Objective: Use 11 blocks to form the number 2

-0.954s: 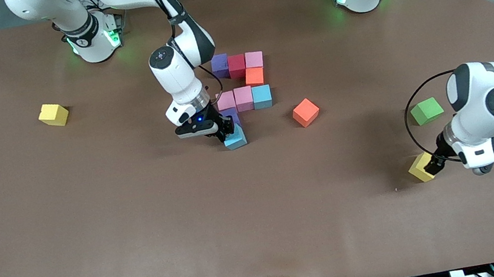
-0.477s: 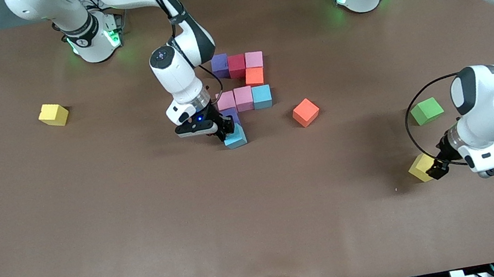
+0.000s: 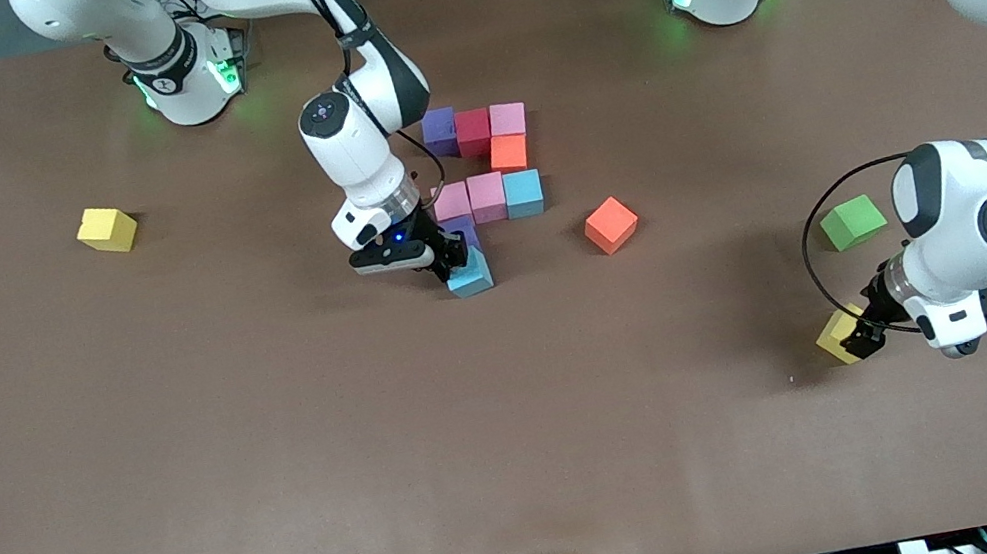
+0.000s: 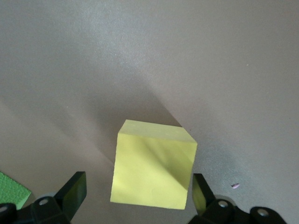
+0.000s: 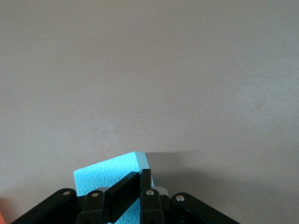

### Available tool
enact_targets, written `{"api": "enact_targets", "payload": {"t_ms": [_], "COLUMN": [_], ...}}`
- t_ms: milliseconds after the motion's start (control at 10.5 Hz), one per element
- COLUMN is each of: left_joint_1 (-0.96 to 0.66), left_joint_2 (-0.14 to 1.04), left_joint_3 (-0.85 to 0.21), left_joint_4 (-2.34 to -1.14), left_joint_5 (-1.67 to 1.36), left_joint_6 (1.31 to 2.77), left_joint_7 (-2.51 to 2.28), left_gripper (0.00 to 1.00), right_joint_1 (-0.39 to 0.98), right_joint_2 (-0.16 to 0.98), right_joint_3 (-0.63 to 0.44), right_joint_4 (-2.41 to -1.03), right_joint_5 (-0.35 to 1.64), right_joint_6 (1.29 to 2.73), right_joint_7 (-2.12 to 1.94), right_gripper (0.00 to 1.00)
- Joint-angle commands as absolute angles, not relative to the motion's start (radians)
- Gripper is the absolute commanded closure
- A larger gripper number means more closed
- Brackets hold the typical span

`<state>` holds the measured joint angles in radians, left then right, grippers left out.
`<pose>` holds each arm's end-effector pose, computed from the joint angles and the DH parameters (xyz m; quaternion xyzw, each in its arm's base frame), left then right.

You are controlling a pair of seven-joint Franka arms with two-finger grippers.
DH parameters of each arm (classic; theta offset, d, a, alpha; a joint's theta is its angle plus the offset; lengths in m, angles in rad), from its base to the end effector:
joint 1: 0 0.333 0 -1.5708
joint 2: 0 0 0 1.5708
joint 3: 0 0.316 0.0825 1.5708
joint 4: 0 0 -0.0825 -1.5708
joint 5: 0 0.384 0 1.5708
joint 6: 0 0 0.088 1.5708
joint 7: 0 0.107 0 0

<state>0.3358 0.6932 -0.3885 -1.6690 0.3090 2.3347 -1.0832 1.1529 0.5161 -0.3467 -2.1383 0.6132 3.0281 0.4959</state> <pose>0.6844 -0.0002 0.2271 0.8993 0.4370 0.0107 0.0173 0.4397 0.4025 0.2169 -0.9717 0.1014 -0.1577 0.1435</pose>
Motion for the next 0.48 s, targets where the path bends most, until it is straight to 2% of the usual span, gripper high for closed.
{"api": "enact_targets", "payload": {"t_ms": [0, 191, 382], "left_joint_1": [0.327, 0.327, 0.325], "left_joint_2": [0.729, 0.736, 0.747], "left_joint_3": [-0.382, -0.382, -0.38], "left_joint_4": [-1.629, -1.628, -1.628], "left_joint_5": [0.302, 0.322, 0.334], "left_joint_6": [2.335, 2.335, 2.336], "left_joint_7": [-1.083, -1.077, -1.074], "left_gripper": [0.0, 0.0, 0.0], "right_joint_1": [1.18, 1.177, 1.177], "right_joint_2": [0.509, 0.509, 0.508], "right_joint_3": [-0.356, -0.356, -0.356], "right_joint_4": [-2.152, -2.152, -2.152], "right_joint_5": [0.637, 0.637, 0.635], "right_joint_6": [3.027, 3.027, 3.027], "right_joint_7": [0.511, 0.511, 0.509], "right_gripper": [0.58, 0.0, 0.0]}}
